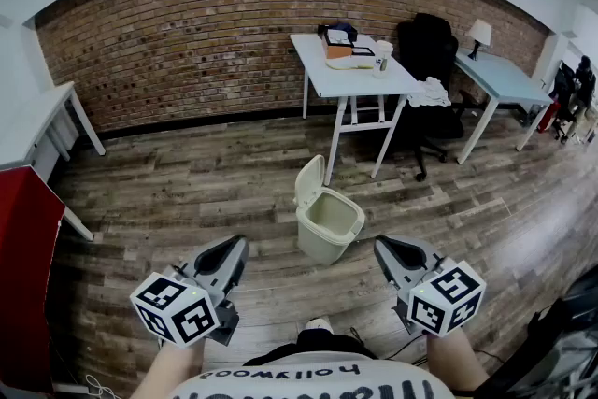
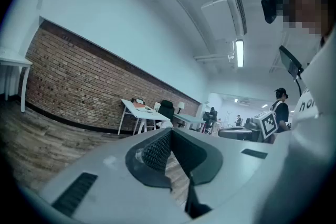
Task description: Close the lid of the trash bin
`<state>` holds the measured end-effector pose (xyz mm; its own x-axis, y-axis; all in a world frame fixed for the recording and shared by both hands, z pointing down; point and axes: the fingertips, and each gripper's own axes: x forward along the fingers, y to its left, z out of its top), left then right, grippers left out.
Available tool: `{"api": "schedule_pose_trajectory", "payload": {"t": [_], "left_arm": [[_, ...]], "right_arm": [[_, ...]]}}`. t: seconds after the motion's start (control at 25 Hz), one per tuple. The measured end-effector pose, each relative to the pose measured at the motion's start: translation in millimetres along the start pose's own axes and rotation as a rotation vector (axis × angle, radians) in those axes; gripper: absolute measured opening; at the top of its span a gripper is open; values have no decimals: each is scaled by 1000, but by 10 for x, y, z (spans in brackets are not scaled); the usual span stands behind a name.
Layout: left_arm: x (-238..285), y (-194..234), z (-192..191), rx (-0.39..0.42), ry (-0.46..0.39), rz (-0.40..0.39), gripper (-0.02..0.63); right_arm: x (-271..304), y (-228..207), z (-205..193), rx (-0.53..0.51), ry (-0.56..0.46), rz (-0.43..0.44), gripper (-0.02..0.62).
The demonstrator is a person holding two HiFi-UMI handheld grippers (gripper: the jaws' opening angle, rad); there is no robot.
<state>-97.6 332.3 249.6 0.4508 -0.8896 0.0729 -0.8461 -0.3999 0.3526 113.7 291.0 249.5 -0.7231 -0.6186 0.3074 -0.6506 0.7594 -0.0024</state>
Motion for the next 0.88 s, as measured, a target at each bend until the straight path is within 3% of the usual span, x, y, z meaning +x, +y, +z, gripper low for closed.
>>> {"api": "schedule_pose_trajectory", "payload": {"t": [0.36,0.88], "left_arm": [[279,122,-26,4,23,3,8],[1269,558,118,-32,29,79,8]], "right_arm": [[194,-229,-101,56,-11,18,8],[941,-1217,32,66,24,60,8]]}}
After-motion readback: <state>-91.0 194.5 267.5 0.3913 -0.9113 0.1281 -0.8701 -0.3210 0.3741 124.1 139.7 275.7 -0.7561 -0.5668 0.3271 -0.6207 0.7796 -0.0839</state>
